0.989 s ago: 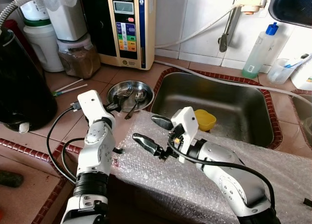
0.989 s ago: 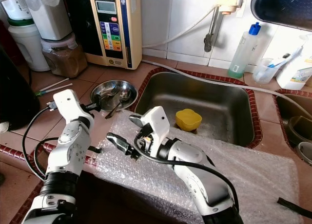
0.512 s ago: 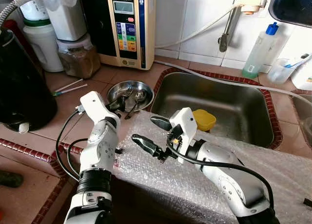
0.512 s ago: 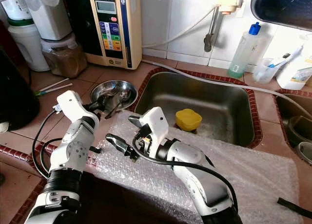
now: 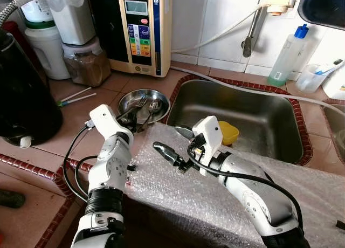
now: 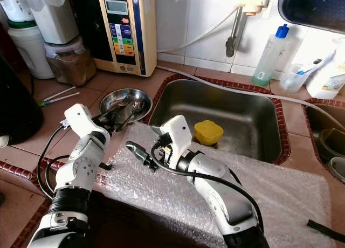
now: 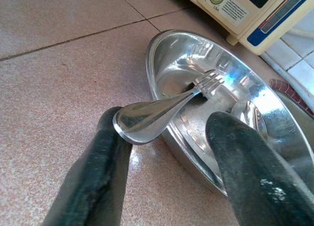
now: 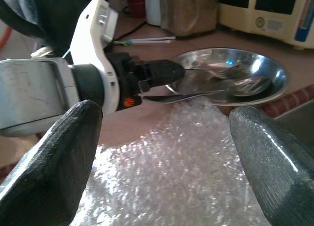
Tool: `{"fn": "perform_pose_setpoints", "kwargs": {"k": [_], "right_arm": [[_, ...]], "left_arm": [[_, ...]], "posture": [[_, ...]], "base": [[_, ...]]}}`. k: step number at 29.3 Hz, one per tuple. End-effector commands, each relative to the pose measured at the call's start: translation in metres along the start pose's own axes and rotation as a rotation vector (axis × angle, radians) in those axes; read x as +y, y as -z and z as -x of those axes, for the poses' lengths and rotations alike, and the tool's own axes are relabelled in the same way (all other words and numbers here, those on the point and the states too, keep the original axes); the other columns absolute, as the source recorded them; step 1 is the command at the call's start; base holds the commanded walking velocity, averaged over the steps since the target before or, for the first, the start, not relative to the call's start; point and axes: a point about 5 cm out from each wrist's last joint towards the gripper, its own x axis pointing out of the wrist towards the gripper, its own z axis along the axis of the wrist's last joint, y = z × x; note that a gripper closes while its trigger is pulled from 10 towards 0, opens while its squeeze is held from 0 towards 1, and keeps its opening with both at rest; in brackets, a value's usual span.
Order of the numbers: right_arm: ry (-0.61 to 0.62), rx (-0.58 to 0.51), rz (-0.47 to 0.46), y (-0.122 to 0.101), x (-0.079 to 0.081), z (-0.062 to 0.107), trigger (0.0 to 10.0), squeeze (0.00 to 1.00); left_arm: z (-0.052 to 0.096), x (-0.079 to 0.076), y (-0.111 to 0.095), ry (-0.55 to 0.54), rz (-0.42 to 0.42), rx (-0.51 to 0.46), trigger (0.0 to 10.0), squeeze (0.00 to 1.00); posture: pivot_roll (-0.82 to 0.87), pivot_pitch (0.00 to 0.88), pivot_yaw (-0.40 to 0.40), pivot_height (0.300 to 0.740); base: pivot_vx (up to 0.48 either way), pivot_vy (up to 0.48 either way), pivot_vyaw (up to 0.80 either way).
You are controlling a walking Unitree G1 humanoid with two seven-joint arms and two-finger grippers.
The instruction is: Kitchen organization
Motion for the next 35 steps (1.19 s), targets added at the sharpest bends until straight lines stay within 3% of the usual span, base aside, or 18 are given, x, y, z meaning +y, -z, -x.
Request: {"fn": "perform_pose_setpoints", "kwargs": {"k": [1, 15, 16, 17, 18, 19, 20, 21, 35], "right_arm": [[0.043, -0.005, 0.008, -0.001, -0.007, -0.001, 10.0, 0.00], [0.099, -0.010, 0.019, 0.001, -0.015, -0.001, 10.0, 0.00], [0.099, -0.009, 0.019, 0.002, -0.015, -0.001, 10.0, 0.00], [0.099, -0.009, 0.020, 0.002, -0.015, -0.001, 10.0, 0.00], [0.100, -0.008, 0.020, 0.002, -0.015, -0.001, 10.0, 0.00], [0.100, -0.007, 0.020, 0.002, -0.016, -0.001, 10.0, 0.00], [0.101, -0.007, 0.021, 0.002, -0.016, -0.001, 10.0, 0.00], [0.102, -0.007, 0.021, 0.003, -0.016, -0.001, 10.0, 0.00], [0.109, -0.006, 0.024, 0.004, -0.019, -0.001, 10.0, 0.00]], "left_arm": [[-0.001, -0.004, -0.003, 0.005, -0.004, -0.008, 0.0, 0.00], [0.000, -0.004, -0.010, -0.006, -0.031, -0.073, 0.0, 0.00], [0.000, -0.003, -0.011, -0.007, -0.035, -0.077, 1.4, 0.00], [0.000, -0.003, -0.011, -0.007, -0.038, -0.079, 1.7, 0.00], [0.000, -0.004, -0.011, -0.005, -0.039, -0.079, 3.6, 0.00], [0.000, -0.004, -0.011, -0.004, -0.039, -0.079, 3.6, 0.00], [0.000, -0.004, -0.011, -0.005, -0.040, -0.078, 9.3, 0.00], [0.000, -0.004, -0.012, -0.007, -0.036, -0.084, 0.0, 0.00], [0.001, -0.004, -0.018, -0.019, -0.031, -0.144, 0.0, 0.00]], "posture": [[0.02, 0.000, 0.021, 0.740], [0.02, 0.000, 0.021, 0.740], [0.02, 0.000, 0.021, 0.740], [0.02, 0.000, 0.021, 0.740], [0.02, 0.000, 0.023, 0.740], [0.02, 0.000, 0.022, 0.740], [0.02, 0.000, 0.022, 0.740], [0.02, 0.000, 0.023, 0.740], [0.02, 0.000, 0.023, 0.740]], "base": [[0.000, 0.000, 0.00], [0.000, 0.000, 0.00], [0.000, 0.000, 0.00], [0.000, 0.000, 0.00], [0.000, 0.000, 0.00], [0.000, 0.000, 0.00], [0.000, 0.000, 0.00], [0.000, 0.000, 0.00], [0.000, 0.000, 0.00]]}}
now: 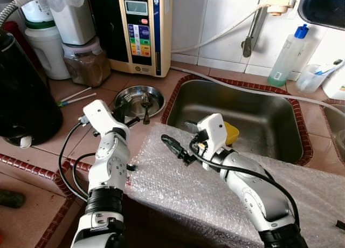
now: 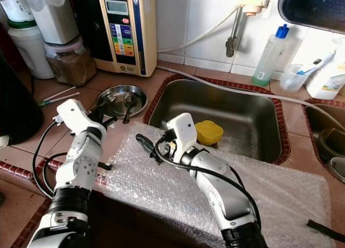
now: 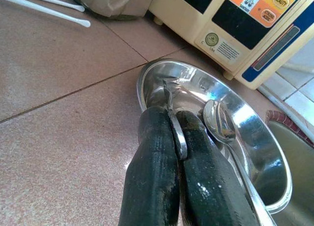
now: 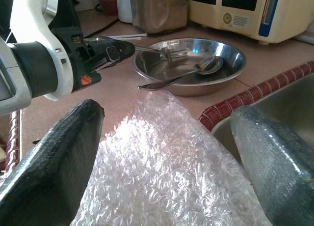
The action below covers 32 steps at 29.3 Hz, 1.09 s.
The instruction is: Kitchen organization
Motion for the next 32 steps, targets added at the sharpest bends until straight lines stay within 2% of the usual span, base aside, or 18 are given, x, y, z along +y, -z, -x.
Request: {"fn": "perform_pose_setpoints", "kwargs": {"k": [1, 6, 12, 13, 16, 19, 28, 31, 32], "right_arm": [[0.010, -0.003, 0.010, -0.001, -0.003, -0.001, 10.0, 0.00], [0.011, -0.001, 0.010, -0.001, -0.003, 0.000, 10.0, 0.00], [0.018, 0.000, 0.013, -0.001, -0.005, 0.000, 10.0, 0.00], [0.021, -0.001, 0.013, -0.002, -0.005, 0.000, 10.0, 0.00], [0.032, -0.001, 0.013, -0.002, -0.009, -0.001, 10.0, 0.00], [0.045, 0.002, 0.011, -0.001, -0.012, 0.000, 10.0, 0.00], [0.084, -0.002, 0.004, -0.001, -0.022, 0.001, 10.0, 0.00], [0.134, -0.013, -0.008, -0.001, -0.031, 0.003, 10.0, 0.00], [0.134, -0.013, -0.008, -0.001, -0.031, 0.003, 10.0, 0.00]], "left_arm": [[0.000, -0.002, -0.003, 0.001, -0.015, -0.012, 0.0, 0.00], [0.000, -0.004, -0.002, 0.021, 0.004, 0.002, 0.0, 0.00], [0.003, -0.014, -0.007, 0.124, 0.059, -0.020, 0.0, 0.00], [0.004, -0.015, -0.009, 0.141, 0.067, -0.029, 0.0, 0.00], [0.008, -0.013, -0.020, 0.152, -0.003, -0.123, 0.0, 0.00], [0.011, -0.011, -0.026, 0.183, -0.020, -0.145, 0.0, 0.00], [0.019, -0.005, -0.040, 0.254, -0.013, -0.225, 0.0, 0.00], [0.020, -0.010, -0.048, 0.344, 0.048, -0.248, 0.0, 0.00], [0.020, -0.010, -0.048, 0.344, 0.048, -0.248, 0.0, 0.00]], "posture": [[0.02, 0.000, 0.023, 0.740], [0.02, 0.000, 0.023, 0.740], [0.02, 0.000, 0.021, 0.740], [0.02, 0.000, 0.021, 0.740], [0.01, 0.000, 0.025, 0.740], [0.02, 0.000, 0.023, 0.740], [0.02, 0.000, 0.021, 0.740], [0.02, 0.000, 0.015, 0.740], [0.02, 0.000, 0.015, 0.740]], "base": [[0.000, 0.000, 0.00], [0.000, 0.000, 0.00], [0.000, 0.000, 0.00], [0.000, 0.000, 0.00], [0.000, 0.000, 0.00], [0.000, 0.000, 0.00], [0.000, 0.000, 0.00], [0.000, 0.000, 0.00], [0.000, 0.000, 0.00]]}}
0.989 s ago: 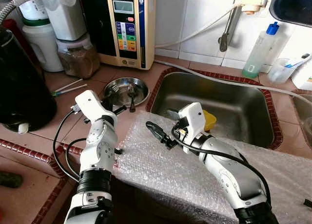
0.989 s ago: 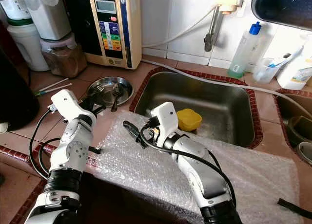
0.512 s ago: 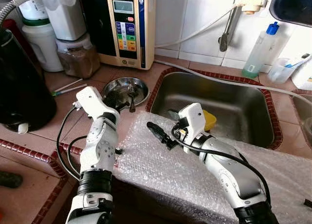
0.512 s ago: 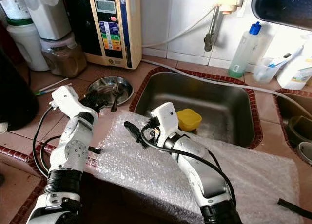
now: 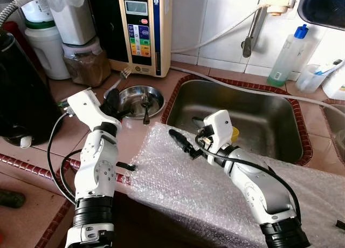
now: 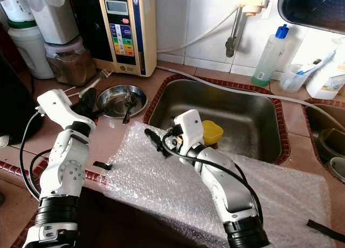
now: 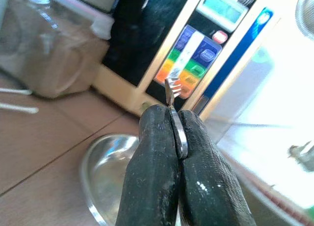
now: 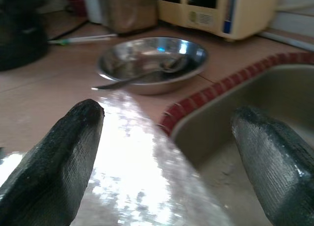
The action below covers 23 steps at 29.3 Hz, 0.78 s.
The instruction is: Kitchen organization
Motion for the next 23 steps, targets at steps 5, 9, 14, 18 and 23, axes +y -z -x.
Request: {"fn": "perform_pose_setpoints", "kwargs": {"k": [5, 9, 14, 18, 23], "right_arm": [[0.142, -0.100, -0.037, -0.018, -0.022, -0.002, 10.0, 0.00], [0.202, -0.142, -0.069, -0.025, -0.031, -0.002, 10.0, 0.00], [0.270, -0.189, -0.176, -0.030, -0.043, -0.001, 10.0, 0.00], [0.293, -0.213, -0.253, -0.033, -0.047, -0.003, 10.0, 0.00], [0.296, -0.310, -0.573, -0.044, -0.053, -0.014, 10.0, 0.00]], "left_arm": [[-0.003, -0.033, -0.004, 0.228, 0.079, 0.015, 0.0, 0.00], [0.000, -0.045, 0.003, 0.297, 0.114, 0.049, 0.0, 0.00], [0.009, -0.063, 0.013, 0.432, 0.233, 0.132, 0.0, 0.00], [0.012, -0.070, 0.014, 0.489, 0.284, 0.158, 0.0, 0.00], [0.018, -0.084, 0.021, 0.573, 0.373, 0.211, 0.0, 0.00]], "posture": [[0.02, 0.000, 0.014, 0.740], [0.02, 0.000, 0.015, 0.740], [0.02, 0.000, 0.016, 0.740], [0.01, 0.000, 0.015, 0.740], [0.01, 0.000, 0.018, 0.740]], "base": [[0.000, 0.000, 0.00], [0.000, 0.000, 0.00], [0.000, 0.000, 0.00], [0.000, 0.000, 0.00], [0.000, 0.000, 0.00]]}}
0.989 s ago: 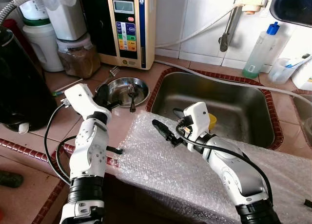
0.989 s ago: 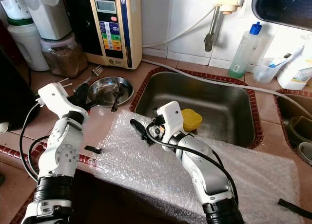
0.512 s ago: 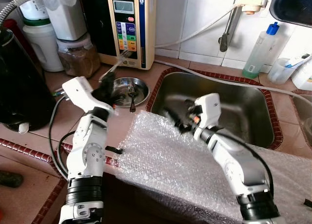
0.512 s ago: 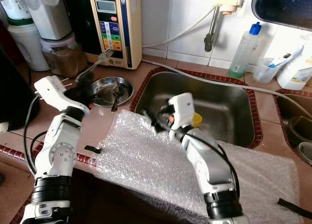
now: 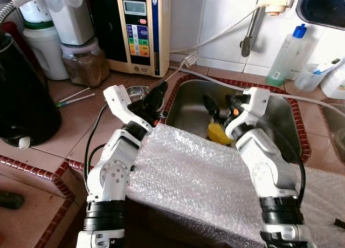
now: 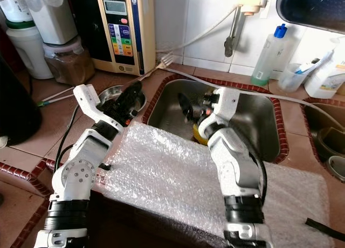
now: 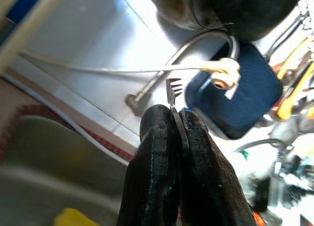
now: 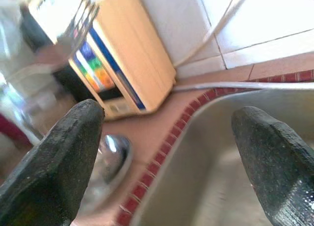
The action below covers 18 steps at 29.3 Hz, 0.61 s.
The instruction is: Kitchen organization
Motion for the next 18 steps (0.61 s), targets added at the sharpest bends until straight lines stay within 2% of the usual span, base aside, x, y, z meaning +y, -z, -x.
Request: {"fn": "perform_pose_setpoints", "kwargs": {"k": [1, 2, 5, 7, 11, 13, 16, 18], "right_arm": [[0.010, 0.007, -0.110, -0.001, -0.001, -0.003, 10.0, 0.00], [0.002, 0.004, -0.151, 0.000, 0.001, -0.006, 10.0, 0.00], [-0.012, 0.014, -0.156, 0.002, 0.005, -0.009, 10.0, 0.00], [-0.053, 0.044, -0.162, 0.008, 0.012, -0.011, 10.0, 0.00], [-0.080, 0.053, -0.196, 0.008, 0.015, -0.010, 10.0, 0.00], [-0.171, 0.098, -0.197, 0.010, 0.022, -0.002, 10.0, 0.00], [-0.184, 0.108, -0.199, 0.011, 0.022, 0.001, 10.0, 0.00], [-0.190, 0.130, -0.164, 0.011, 0.016, 0.007, 10.0, 0.00]], "left_arm": [[-0.002, -0.010, 0.004, 0.054, 0.009, 0.020, 0.0, 0.00], [-0.002, -0.012, 0.007, 0.065, 0.019, 0.032, 0.0, 0.00], [-0.002, -0.014, 0.012, 0.080, 0.027, 0.061, 0.0, 0.00], [-0.002, -0.015, 0.016, 0.082, 0.037, 0.091, 0.0, 0.00], [-0.001, -0.013, 0.016, 0.067, 0.037, 0.092, 0.0, 0.00], [0.001, -0.010, 0.018, 0.050, 0.037, 0.098, 0.0, 0.00], [0.001, -0.009, 0.018, 0.044, 0.034, 0.096, 0.0, 0.00], [0.000, -0.006, 0.015, 0.024, 0.035, 0.076, 0.0, 0.00]], "posture": [[0.01, 0.000, 0.018, 0.740], [0.01, 0.000, 0.018, 0.740], [0.01, 0.000, 0.016, 0.740], [0.01, 0.000, 0.010, 0.740], [0.01, 0.000, 0.010, 0.740], [0.00, 0.000, 0.010, 0.740], [0.00, 0.000, 0.010, 0.740], [0.00, 0.000, 0.010, 0.740]], "base": [[0.000, 0.000, 0.00], [0.000, 0.000, 0.00], [0.000, 0.000, 0.00], [0.000, 0.000, 0.00], [0.000, 0.000, 0.00], [0.000, 0.000, 0.00], [0.000, 0.000, 0.00], [0.000, 0.000, 0.00]]}}
